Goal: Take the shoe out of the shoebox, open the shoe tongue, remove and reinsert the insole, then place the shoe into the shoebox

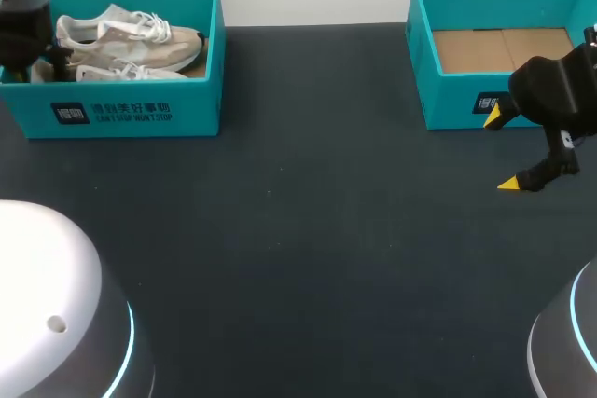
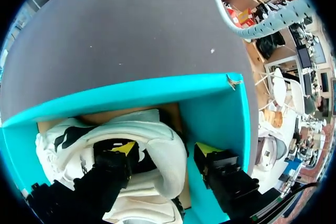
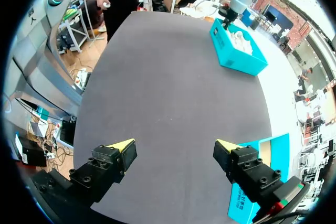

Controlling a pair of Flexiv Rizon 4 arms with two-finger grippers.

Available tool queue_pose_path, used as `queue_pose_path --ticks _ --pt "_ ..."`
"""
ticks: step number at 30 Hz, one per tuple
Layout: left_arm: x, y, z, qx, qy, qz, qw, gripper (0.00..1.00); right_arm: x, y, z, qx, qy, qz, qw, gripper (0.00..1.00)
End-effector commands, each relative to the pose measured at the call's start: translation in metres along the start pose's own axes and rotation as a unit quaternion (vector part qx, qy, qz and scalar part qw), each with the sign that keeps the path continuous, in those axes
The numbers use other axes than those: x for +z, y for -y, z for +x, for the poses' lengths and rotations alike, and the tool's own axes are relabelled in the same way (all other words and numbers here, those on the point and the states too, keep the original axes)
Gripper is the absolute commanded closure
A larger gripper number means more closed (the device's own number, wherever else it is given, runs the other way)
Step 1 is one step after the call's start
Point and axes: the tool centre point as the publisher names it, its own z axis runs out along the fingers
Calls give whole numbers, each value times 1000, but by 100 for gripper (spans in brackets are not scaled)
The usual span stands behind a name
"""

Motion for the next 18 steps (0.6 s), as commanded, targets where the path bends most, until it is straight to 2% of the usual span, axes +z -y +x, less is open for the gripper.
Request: queue_pose_path --ticks 1,3,5,7,10,18 --pt "6 0 2 4 6 5 1000 35 2 -1 -2 0 -2 2 1000 0" --pt "9 -1 3 0 6 10 1000 36 2 -1 -2 0 -2 2 1000 0" --pt "12 -2 3 -4 8 12 1000 42 2 -1 -2 0 -2 2 1000 0" --pt "15 -2 3 -9 10 15 1000 42 2 -1 -2 0 -2 2 1000 0" --pt "21 -5 3 -21 9 15 1000 35 2 -1 -2 0 -2 2 1000 0" --pt "33 -7 1 -29 -9 22 999 35 2 -1 -2 0 -2 2 1000 0"
